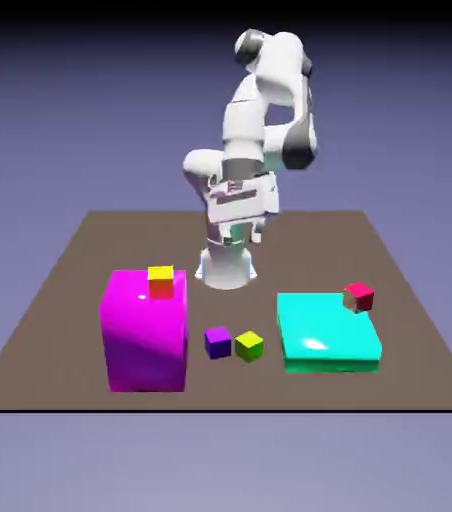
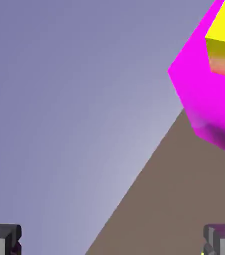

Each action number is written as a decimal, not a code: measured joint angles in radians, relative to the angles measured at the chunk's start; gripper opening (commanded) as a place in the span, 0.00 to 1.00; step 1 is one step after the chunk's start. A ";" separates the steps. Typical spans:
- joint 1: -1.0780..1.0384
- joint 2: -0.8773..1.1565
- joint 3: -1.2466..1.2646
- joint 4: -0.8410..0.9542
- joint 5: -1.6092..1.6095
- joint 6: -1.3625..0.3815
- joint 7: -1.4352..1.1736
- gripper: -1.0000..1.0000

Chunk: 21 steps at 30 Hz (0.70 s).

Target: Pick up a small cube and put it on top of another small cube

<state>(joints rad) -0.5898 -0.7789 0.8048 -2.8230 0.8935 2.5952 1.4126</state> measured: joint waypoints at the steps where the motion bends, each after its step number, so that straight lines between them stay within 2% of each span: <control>1: -0.027 -0.009 0.036 -0.001 0.040 -0.020 0.030 0.50; 21: -0.569 -0.198 0.761 -0.012 0.845 -0.418 0.635 0.50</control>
<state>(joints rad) -1.1590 -0.9764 1.5658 -2.8354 1.7386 2.1774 2.0478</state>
